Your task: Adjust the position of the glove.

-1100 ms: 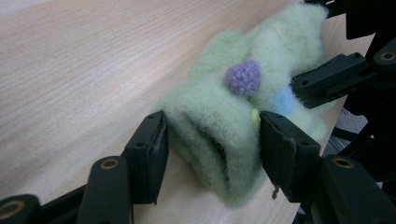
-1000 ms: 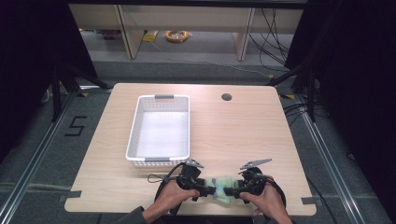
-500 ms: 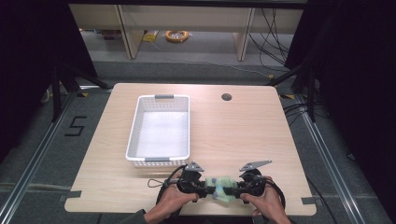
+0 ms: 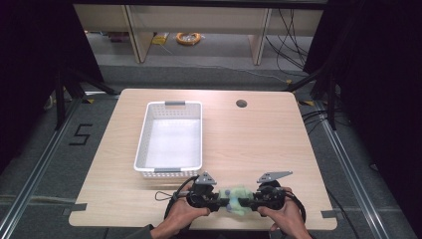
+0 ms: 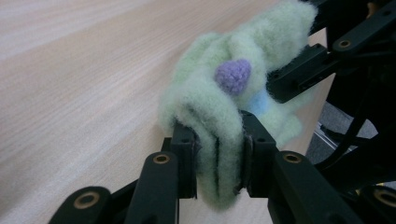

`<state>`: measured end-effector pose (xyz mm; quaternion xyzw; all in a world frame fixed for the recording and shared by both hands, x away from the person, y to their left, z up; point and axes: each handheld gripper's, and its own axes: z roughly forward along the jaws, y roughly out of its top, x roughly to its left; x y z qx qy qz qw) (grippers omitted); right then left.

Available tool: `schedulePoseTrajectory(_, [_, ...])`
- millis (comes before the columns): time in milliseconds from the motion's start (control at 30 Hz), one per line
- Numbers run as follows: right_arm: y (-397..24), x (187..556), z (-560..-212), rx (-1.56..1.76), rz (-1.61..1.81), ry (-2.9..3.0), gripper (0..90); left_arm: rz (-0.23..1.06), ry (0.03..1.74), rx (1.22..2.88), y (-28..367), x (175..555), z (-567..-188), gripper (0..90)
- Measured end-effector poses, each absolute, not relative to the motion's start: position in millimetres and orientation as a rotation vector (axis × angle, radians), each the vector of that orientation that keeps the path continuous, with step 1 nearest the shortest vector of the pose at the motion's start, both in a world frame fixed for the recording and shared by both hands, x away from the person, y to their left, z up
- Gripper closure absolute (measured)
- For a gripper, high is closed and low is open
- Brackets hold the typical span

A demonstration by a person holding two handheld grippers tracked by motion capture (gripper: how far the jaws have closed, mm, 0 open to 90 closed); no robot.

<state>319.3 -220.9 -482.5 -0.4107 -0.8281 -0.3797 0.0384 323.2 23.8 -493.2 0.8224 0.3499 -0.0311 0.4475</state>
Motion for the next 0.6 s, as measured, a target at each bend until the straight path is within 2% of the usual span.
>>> schedulePoseTrajectory(600, [-209.7, 331.9, -441.8, -1.169, -1.263, -2.593, 67.3, -0.043, 0.842, 1.945, 47.0, 328.0, -452.1, 70.9])
